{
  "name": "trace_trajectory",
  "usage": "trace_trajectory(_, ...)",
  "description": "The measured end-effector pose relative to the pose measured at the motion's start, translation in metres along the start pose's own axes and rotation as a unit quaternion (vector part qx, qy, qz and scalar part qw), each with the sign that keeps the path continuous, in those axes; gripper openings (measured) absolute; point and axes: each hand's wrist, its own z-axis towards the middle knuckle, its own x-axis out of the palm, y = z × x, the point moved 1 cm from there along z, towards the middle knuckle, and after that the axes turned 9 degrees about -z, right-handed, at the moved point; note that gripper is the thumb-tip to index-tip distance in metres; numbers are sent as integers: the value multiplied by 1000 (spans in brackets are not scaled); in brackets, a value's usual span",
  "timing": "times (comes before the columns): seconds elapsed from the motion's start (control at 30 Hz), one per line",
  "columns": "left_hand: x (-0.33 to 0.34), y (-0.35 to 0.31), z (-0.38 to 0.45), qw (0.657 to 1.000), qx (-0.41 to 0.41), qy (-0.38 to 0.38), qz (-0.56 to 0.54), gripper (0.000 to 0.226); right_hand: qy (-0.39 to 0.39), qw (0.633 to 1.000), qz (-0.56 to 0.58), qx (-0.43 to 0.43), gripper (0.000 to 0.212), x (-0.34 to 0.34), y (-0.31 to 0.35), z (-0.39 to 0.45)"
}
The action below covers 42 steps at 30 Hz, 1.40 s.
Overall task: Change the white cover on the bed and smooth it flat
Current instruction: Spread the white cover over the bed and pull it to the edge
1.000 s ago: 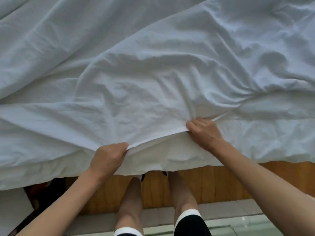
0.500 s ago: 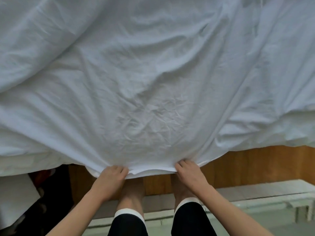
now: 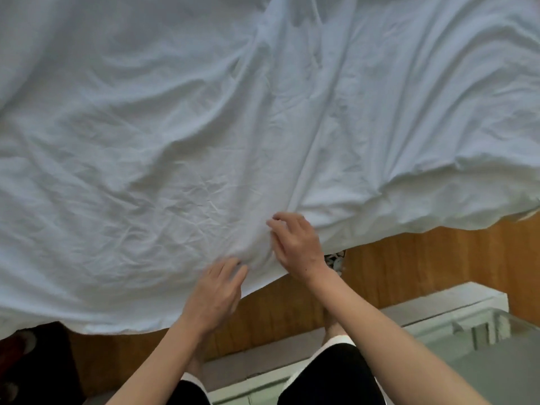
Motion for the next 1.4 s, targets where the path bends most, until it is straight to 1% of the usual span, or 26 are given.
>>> trace_trajectory(0.07,17,-28,43,999,29,-26,-8,32,-23,999,-33,36,21,-19,-67,-2)
trace_trajectory(0.2,62,-96,132,994,85,-67,-12,34,-46,990,-124,50,33,-66,-212,-23)
trace_trajectory(0.27,86,-135,177,991,119,-53,-4,32,-44,985,-155,63,39,-90,-279,-40)
trace_trajectory(0.3,95,-149,194,992,122,-37,6,33,-38,983,-168,57,42,-100,-304,-45)
trace_trajectory(0.33,104,-164,219,994,106,-26,19,36,-30,982,-183,42,44,-110,-334,-47)
trace_trajectory(0.4,112,-179,259,999,24,-25,25,44,-3,976,-215,17,46,-126,-385,-44)
trace_trajectory(0.47,111,-187,295,996,-43,-65,34,50,26,966,-253,38,47,-141,-432,-31)
trace_trajectory(0.53,102,-180,318,989,-65,-111,78,47,44,958,-276,67,45,-149,-465,-10)
trace_trajectory(0.6,91,-164,328,979,-90,-131,125,46,53,961,-268,42,36,-152,-484,11)
trace_trajectory(0.63,85,-156,331,977,-102,-124,137,48,56,963,-264,23,32,-153,-491,17)
trace_trajectory(0.7,75,-143,335,981,-82,-97,145,52,56,958,-282,12,26,-157,-500,20)
trace_trajectory(0.77,64,-143,338,988,-37,-76,129,47,62,948,-309,40,22,-166,-507,9)
trace_trajectory(0.87,57,-169,338,995,10,-59,78,35,46,932,-347,92,16,-189,-535,-27)
trace_trajectory(0.93,65,-193,337,998,44,-40,18,32,38,928,-350,121,21,-210,-556,-46)
trace_trajectory(1.0,78,-223,339,996,81,2,-40,31,55,913,-370,160,30,-230,-577,-66)
trace_trajectory(1.03,86,-239,341,993,101,25,-57,31,80,896,-396,185,31,-241,-587,-77)
trace_trajectory(1.1,106,-270,347,987,128,74,-66,31,122,854,-441,246,26,-262,-611,-107)
trace_trajectory(1.13,116,-283,349,984,125,105,-72,32,139,835,-463,263,21,-268,-622,-123)
trace_trajectory(1.17,128,-293,349,981,114,138,-70,34,181,813,-477,280,14,-274,-630,-136)
trace_trajectory(1.2,139,-298,347,978,99,177,-53,38,247,786,-483,295,13,-276,-639,-151)
trace_trajectory(1.27,155,-303,343,961,80,264,7,48,412,699,-465,354,37,-271,-643,-169)
trace_trajectory(1.3,157,-305,341,948,75,309,12,50,469,658,-438,393,44,-269,-639,-170)
trace_trajectory(1.33,157,-306,339,935,60,348,-11,49,481,652,-393,435,47,-263,-635,-168)
trace_trajectory(1.37,156,-306,337,928,27,367,-52,46,456,674,-346,467,50,-256,-628,-160)
trace_trajectory(1.4,152,-304,336,930,-10,356,-92,44,402,718,-313,475,51,-247,-621,-150)
